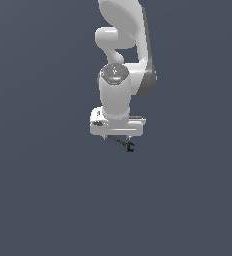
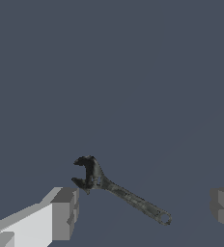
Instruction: Pick up the object and move it to a goal position.
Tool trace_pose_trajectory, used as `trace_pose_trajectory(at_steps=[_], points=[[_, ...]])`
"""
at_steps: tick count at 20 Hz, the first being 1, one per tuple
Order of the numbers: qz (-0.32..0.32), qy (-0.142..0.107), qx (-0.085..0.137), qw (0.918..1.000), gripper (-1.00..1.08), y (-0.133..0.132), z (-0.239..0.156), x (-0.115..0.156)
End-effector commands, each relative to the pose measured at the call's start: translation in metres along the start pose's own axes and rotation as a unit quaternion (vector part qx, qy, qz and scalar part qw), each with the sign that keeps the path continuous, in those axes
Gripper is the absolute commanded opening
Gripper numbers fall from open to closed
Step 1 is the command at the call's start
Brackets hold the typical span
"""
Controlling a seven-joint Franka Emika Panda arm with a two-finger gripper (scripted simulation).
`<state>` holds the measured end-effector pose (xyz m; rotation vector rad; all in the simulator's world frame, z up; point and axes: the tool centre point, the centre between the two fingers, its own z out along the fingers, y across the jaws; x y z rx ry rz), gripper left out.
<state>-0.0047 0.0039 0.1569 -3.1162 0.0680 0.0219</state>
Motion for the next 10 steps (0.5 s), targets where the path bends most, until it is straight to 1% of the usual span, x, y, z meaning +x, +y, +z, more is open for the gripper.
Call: trace_pose_trajectory(at_steps=[1,4,10], points=[[0.0,0.0,0.0,1.0,1.0,0.0,0.0,0.0],[0.003,0.0,-0.001,1.0,1.0,0.005,-0.001,0.001],[0.021,0.0,-0.007,0.9998,1.0,0.027,-0.008,0.005]])
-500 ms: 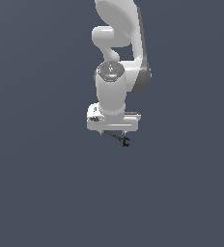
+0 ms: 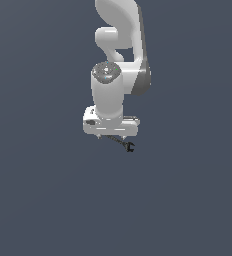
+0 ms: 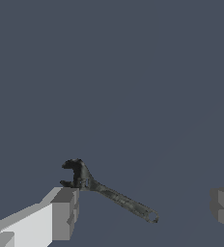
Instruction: Pick up the object and move it to a goal position.
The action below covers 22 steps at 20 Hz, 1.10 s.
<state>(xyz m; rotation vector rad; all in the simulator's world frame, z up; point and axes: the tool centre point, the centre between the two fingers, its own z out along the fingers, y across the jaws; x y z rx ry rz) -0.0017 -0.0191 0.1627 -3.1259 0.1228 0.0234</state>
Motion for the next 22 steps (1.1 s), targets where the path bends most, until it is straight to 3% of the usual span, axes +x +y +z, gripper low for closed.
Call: trace_pose_trajectory(at_steps=[1,15,22], points=[[0.005,0.0,-0.001,1.0,1.0,0.006,-0.002,0.001],[-0.058,0.0,-0.005,0.9983,1.0,0.002,0.015,-0.008],[-0.145,0.0,-0.009,0.9894,1.0,-0.003,0.036,-0.022]])
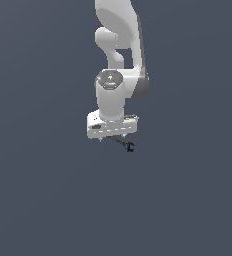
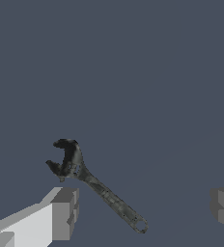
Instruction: Pick up the object and move it to a goal position.
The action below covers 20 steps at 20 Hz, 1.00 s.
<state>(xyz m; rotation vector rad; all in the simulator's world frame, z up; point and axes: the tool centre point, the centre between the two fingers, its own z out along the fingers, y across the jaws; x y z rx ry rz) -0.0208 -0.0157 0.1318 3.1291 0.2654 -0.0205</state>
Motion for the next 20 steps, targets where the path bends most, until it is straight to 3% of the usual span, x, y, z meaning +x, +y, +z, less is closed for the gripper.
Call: trace_pose_trajectory(at_steps=[1,9,20], points=[[-0.037,0.0,-0.001,0.9993,1.0,-0.004,0.009,-0.006],[-0.164,0.001,-0.004,0.9865,1.0,-0.018,0.037,-0.026],[-0.308,0.004,-0.003,0.9515,1.0,-0.037,0.066,-0.051]])
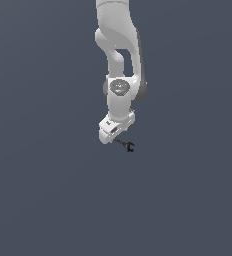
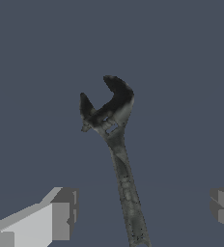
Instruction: Pick up the object and move it to a goal position.
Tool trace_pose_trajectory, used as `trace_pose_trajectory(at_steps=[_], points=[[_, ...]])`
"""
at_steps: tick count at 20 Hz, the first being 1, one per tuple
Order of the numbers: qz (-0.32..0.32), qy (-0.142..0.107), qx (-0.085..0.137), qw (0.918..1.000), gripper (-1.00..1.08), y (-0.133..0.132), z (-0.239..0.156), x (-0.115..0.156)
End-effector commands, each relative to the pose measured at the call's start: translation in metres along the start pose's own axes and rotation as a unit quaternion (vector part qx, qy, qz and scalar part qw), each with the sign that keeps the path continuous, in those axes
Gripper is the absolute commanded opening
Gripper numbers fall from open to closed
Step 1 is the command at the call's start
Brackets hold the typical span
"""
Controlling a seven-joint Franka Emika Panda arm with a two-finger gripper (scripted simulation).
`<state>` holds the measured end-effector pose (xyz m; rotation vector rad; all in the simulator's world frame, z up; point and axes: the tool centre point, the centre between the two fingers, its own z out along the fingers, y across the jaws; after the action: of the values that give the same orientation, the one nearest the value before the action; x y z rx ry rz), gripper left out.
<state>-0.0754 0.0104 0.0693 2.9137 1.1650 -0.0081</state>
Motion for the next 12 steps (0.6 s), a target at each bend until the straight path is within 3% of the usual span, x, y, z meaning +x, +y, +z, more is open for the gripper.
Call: trace_pose_trajectory(at_steps=[1,12], points=[[-0.026,0.001,0.0,0.9997,1.0,-0.0054,0.0044,-0.0018],[-0.065,0.003,0.001,0.9979,1.0,-0.0144,0.0113,-0.0048]])
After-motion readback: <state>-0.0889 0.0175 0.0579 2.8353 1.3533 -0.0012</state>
